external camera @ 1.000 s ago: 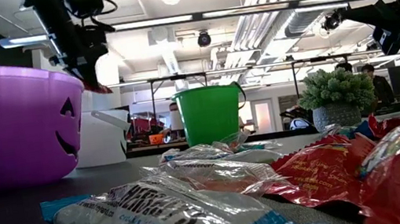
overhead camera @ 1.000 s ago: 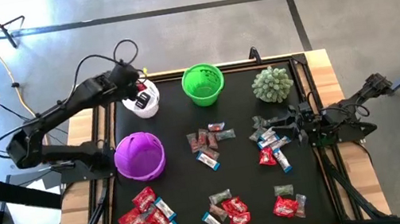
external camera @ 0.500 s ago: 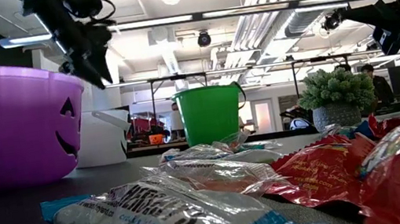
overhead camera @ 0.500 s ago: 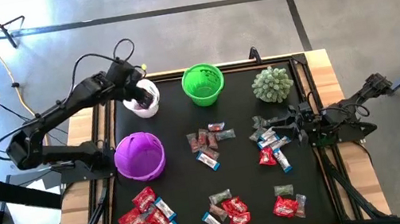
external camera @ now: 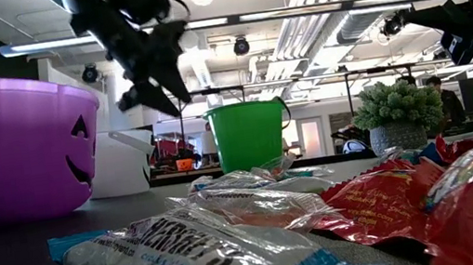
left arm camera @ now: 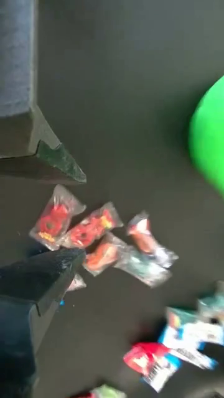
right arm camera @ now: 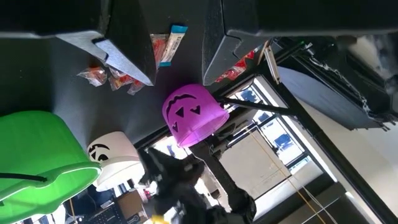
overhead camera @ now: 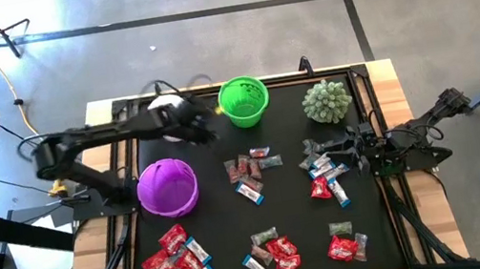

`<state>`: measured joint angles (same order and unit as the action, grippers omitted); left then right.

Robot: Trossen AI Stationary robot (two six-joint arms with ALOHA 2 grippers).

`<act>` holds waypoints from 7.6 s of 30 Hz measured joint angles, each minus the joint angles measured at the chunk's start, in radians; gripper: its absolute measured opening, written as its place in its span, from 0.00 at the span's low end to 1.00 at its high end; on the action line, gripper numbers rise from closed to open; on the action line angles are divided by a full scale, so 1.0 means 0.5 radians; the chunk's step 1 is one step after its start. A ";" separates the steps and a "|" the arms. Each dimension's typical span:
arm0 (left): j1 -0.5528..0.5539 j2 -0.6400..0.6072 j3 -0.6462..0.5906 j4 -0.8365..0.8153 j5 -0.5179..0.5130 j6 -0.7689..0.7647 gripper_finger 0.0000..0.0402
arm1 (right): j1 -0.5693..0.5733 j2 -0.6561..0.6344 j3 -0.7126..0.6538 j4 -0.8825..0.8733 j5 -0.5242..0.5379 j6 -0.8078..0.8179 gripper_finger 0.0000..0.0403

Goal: Sort candy
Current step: Put the red gummy into the violet bucket

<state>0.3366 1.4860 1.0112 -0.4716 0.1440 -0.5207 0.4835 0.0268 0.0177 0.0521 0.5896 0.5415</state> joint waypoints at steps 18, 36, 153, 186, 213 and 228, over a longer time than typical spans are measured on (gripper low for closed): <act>-0.464 0.364 0.000 0.306 -0.009 -0.176 0.41 | 0.000 -0.001 0.000 0.000 -0.008 0.001 0.31; -0.538 0.538 0.000 0.298 -0.200 -1.177 0.43 | 0.000 -0.001 0.000 0.000 -0.007 0.001 0.31; -0.593 0.508 0.419 -0.263 -0.656 -0.798 0.39 | 0.000 -0.001 0.000 0.000 0.000 0.001 0.31; -0.524 0.981 0.423 0.085 -0.584 -0.789 0.10 | 0.000 0.000 -0.001 0.000 -0.007 0.000 0.31; -0.749 -0.282 0.419 -1.281 -0.824 -1.098 0.06 | 0.000 0.022 0.000 0.000 -0.001 0.000 0.31; -1.038 -0.392 0.419 -1.924 -0.810 -1.634 0.17 | -0.001 0.025 0.000 0.000 -0.007 0.000 0.31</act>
<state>-0.1825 1.2900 1.2209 -1.4338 -0.2609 -1.3375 0.4831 0.0391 0.0177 0.0521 0.5861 0.5415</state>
